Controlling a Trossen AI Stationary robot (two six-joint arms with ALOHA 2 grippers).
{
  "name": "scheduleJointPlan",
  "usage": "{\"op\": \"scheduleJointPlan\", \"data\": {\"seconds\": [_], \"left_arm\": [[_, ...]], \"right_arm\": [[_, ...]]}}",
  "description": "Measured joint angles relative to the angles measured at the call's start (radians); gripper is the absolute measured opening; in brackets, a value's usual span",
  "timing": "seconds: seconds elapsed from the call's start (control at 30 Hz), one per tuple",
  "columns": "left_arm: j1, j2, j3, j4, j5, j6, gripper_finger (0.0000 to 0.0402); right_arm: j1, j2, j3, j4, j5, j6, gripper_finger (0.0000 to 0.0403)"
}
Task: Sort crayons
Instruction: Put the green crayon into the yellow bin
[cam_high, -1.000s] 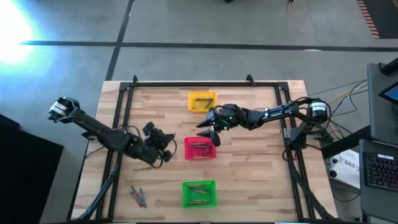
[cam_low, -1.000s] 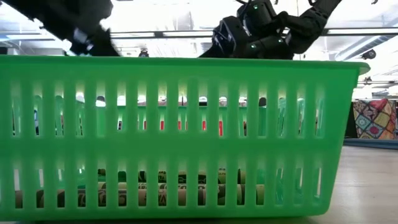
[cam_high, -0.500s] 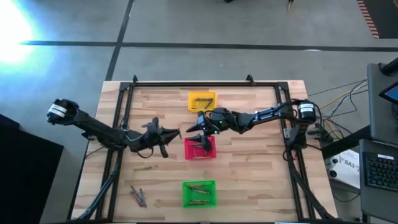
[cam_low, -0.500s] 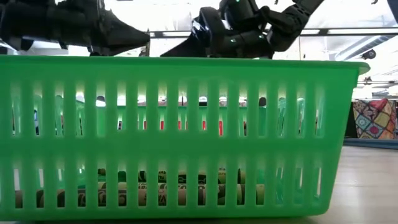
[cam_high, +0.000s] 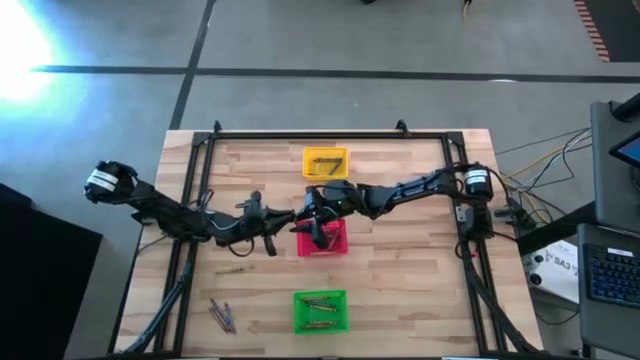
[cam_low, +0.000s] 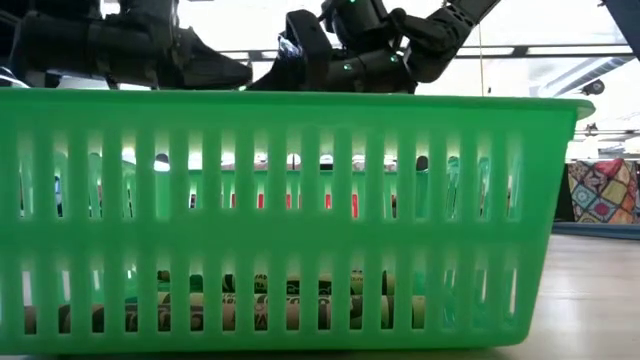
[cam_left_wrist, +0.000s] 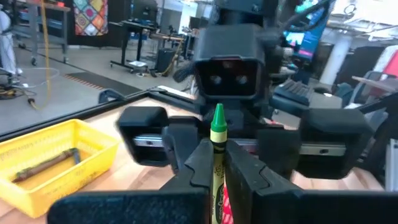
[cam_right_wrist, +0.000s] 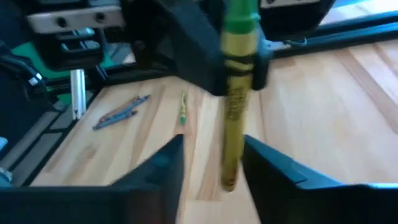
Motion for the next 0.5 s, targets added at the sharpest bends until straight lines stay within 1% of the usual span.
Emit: {"op": "scheduleJointPlan", "data": {"seconds": [0.13, 0.17, 0.23, 0.33, 0.43, 0.5], "left_arm": [[0.001, 0.003, 0.013, -0.011, 0.015, -0.008, 0.0015], [0.001, -0.002, 0.012, -0.014, 0.019, -0.011, 0.002], [0.001, -0.011, 0.012, -0.017, 0.018, -0.011, 0.0029], [0.001, -0.044, 0.011, -0.055, 0.0, -0.01, 0.0046], [0.0, -0.086, 0.011, -0.129, -0.027, -0.009, 0.0064], [0.001, -0.114, 0.011, -0.176, -0.031, -0.009, 0.0075]], "right_arm": [[0.0, -0.016, -0.004, -0.032, 0.023, -0.029, 0.0035], [0.0, -0.019, -0.004, -0.043, 0.026, -0.039, 0.0026], [0.0, -0.023, -0.004, -0.052, 0.045, -0.04, 0.0022], [-0.011, -0.03, -0.002, -0.131, 0.127, -0.066, 0.002], [-0.054, -0.04, 0.018, -0.283, 0.195, -0.098, 0.002], [-0.095, -0.058, 0.056, -0.41, 0.217, -0.122, 0.002]]}}
